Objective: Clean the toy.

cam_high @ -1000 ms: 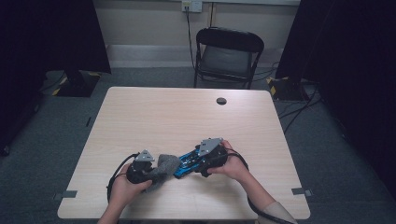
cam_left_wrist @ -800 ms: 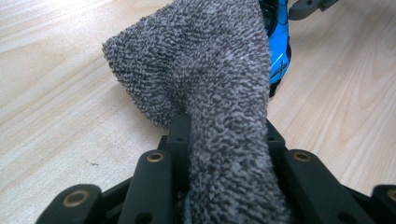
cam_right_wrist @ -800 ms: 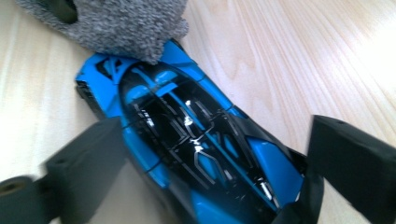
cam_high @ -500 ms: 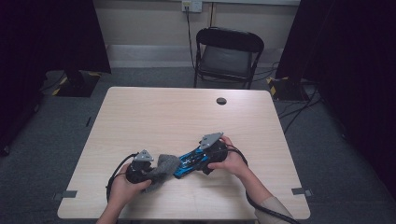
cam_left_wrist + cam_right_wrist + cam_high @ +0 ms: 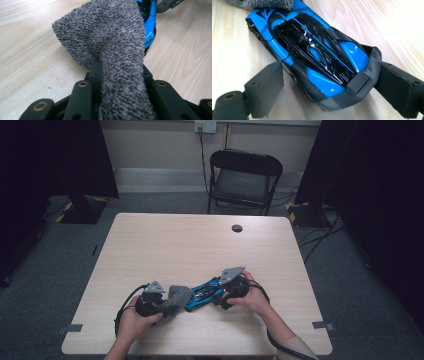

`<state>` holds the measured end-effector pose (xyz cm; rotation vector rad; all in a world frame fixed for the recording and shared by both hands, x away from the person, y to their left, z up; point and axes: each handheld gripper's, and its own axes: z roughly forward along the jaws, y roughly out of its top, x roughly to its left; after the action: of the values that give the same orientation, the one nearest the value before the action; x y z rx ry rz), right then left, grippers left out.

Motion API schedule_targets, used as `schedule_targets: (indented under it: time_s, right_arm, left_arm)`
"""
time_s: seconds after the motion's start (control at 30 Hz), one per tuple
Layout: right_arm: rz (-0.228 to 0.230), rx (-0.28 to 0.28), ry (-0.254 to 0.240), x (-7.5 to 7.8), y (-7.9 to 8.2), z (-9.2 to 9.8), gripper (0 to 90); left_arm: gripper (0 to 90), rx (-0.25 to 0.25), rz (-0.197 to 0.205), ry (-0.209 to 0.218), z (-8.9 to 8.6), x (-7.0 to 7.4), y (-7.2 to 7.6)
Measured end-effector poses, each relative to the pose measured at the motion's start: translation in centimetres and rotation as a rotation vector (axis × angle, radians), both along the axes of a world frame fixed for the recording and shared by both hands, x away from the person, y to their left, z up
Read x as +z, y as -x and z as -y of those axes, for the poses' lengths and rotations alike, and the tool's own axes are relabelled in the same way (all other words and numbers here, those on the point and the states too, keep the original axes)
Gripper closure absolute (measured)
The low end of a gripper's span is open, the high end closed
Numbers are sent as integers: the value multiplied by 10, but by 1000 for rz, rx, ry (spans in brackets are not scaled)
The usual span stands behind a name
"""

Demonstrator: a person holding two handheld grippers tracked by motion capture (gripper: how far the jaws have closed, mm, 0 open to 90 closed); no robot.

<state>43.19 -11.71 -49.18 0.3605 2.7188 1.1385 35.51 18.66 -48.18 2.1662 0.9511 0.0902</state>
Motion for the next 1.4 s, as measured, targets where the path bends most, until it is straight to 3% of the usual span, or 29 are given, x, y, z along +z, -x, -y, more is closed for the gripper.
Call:
schedule_targets:
  time_s: [0.53, 0.73, 0.9, 1.17, 1.4]
  right_arm:
    - [-13, -23, -46, 2, 30, 21, 252]
    - [5, -66, -40, 4, 35, 29, 202]
    - [38, -62, -60, 18, 33, 31, 136]
    - [49, 19, -39, 20, 25, -2, 122]
    - [2, 90, -2, 6, 19, -28, 112]
  left_arm:
    - [670, 24, -4, 11, 4, -1, -2]
    - [670, 30, -8, 17, 8, -1, -3]
    - [671, 29, -11, 18, 6, -1, -4]
    - [671, 37, -16, 30, 6, -1, -5]
    - [670, 67, 0, 36, 0, 2, -4]
